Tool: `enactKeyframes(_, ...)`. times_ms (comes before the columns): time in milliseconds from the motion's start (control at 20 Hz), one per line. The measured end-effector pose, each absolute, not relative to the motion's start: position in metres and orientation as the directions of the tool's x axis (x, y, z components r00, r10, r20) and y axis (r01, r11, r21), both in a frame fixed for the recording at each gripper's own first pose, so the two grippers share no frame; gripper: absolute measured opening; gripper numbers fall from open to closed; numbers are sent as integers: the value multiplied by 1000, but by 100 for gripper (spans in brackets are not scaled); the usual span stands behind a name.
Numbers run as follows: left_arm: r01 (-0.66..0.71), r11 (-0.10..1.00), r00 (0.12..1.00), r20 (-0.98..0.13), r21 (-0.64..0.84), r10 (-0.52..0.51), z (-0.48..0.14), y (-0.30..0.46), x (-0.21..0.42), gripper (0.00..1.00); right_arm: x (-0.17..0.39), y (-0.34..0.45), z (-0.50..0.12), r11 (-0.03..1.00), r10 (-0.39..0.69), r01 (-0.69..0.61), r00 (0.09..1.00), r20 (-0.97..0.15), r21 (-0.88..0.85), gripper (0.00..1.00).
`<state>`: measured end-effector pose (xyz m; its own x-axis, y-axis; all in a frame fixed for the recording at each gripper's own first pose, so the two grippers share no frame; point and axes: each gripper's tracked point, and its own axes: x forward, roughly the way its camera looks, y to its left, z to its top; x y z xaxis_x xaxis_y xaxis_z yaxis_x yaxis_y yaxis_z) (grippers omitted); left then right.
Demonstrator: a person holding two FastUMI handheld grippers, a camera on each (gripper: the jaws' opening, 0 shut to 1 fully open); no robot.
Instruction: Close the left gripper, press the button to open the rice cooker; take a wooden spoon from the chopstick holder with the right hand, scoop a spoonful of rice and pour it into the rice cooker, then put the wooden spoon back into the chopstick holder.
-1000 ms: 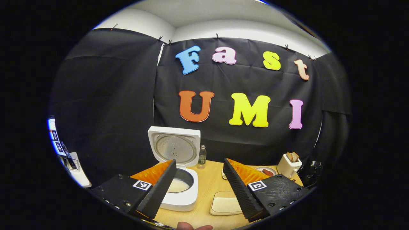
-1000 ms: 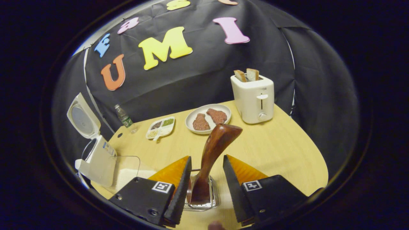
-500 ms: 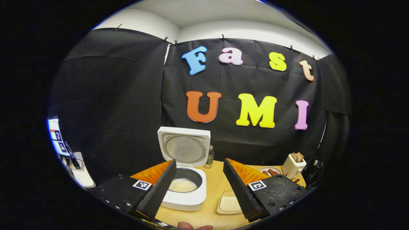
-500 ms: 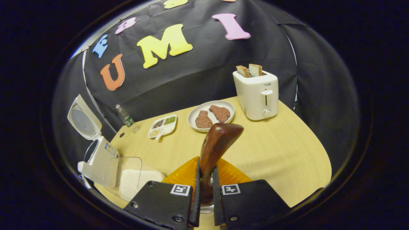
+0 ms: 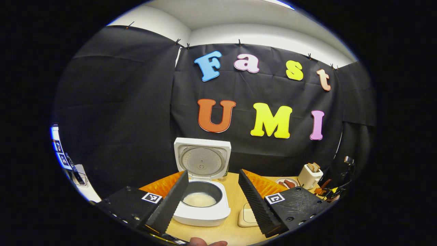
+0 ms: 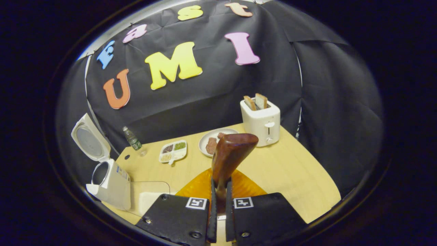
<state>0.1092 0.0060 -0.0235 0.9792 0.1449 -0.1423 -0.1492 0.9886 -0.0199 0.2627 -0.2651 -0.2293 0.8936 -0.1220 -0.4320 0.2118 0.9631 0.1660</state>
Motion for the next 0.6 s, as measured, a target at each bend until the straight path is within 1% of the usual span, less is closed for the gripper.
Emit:
enactKeyframes(50,-143,990,981,-138,-17,139,-23,11,107,94,262,-256,-215,968,-121,200,903,-413,155,12)
enactKeyframes(150,-131,991,983,-129,-16,128,-22,20,103,94,260,-231,-193,979,-104,163,919,-379,125,10)
enactKeyframes(300,-122,992,985,-122,-16,119,-20,38,96,94,261,-183,-176,991,-66,102,939,-338,87,9)
enactKeyframes(450,-132,991,983,-126,-5,131,-21,61,86,94,264,-132,-186,996,-4,35,935,-354,80,9)
enactKeyframes(600,-158,987,979,-134,-4,156,-23,84,79,94,264,-93,-215,999,23,-8,920,-391,38,9)
